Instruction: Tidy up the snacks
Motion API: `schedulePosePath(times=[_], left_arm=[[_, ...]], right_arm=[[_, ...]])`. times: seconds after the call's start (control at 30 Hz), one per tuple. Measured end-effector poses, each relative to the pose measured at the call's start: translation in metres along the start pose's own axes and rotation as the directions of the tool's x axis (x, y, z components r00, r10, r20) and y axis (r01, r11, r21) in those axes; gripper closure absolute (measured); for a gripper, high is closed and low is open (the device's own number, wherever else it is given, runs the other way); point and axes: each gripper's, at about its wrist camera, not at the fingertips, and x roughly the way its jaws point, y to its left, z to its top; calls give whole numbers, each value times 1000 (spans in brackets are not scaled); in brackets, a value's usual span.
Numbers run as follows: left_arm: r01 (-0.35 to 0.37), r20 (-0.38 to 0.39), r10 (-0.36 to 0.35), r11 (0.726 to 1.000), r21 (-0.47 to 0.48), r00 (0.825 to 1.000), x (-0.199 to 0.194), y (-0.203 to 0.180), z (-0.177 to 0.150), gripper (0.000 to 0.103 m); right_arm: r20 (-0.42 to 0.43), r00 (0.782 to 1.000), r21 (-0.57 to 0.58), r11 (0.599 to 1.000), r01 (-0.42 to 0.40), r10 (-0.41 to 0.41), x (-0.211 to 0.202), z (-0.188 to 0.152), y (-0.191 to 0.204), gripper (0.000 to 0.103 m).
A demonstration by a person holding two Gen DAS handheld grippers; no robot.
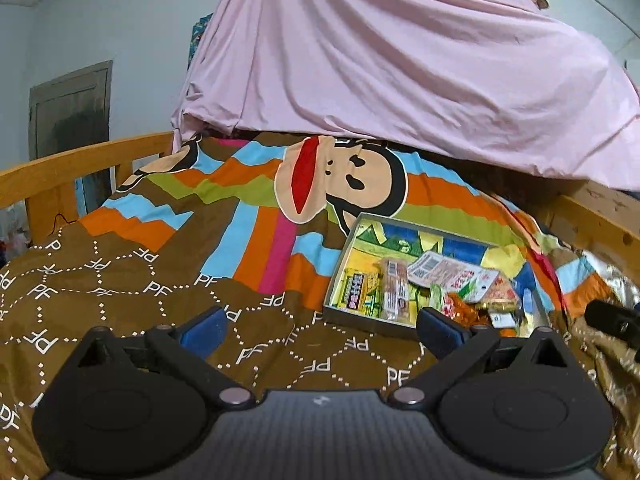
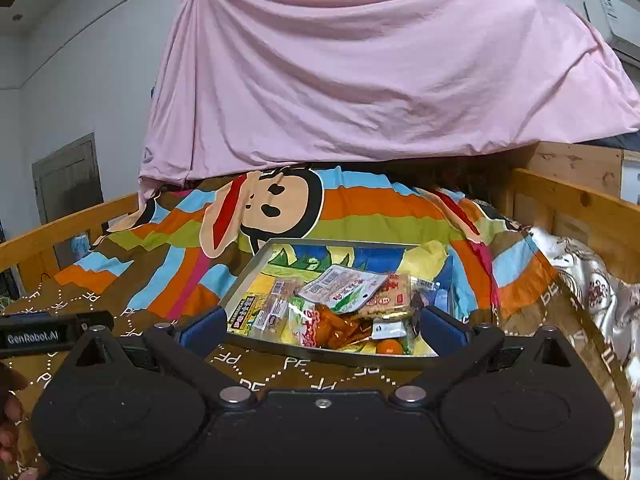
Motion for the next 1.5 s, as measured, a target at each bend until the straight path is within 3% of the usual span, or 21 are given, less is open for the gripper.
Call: schedulePosePath(times=[0.37,0.6,0.7,0.97,1.5], left_arm=[[6,9,-7,997,82,1000,4,-2,-22,0],[67,58,-79,980,186,995,9,-10,-30,0],[90,42,-101,973,212,994,17,-10,-34,0],[98,-8,-98,989,110,995,41,5,-41,0],[79,-51,-76,995,55,996,42,12,-64,0]], right_arm=[[-22,999,16,999,43,-43,-4,-20,10,1],[-71,991,45,992,120,-116,8,-42,12,1],[-99,987,21,991,133,-130,17,-49,15,1],[-148,979,-17,990,141,-142,42,-69,21,1],[-192,978,-25,997,74,-78,47,-75,29,1]])
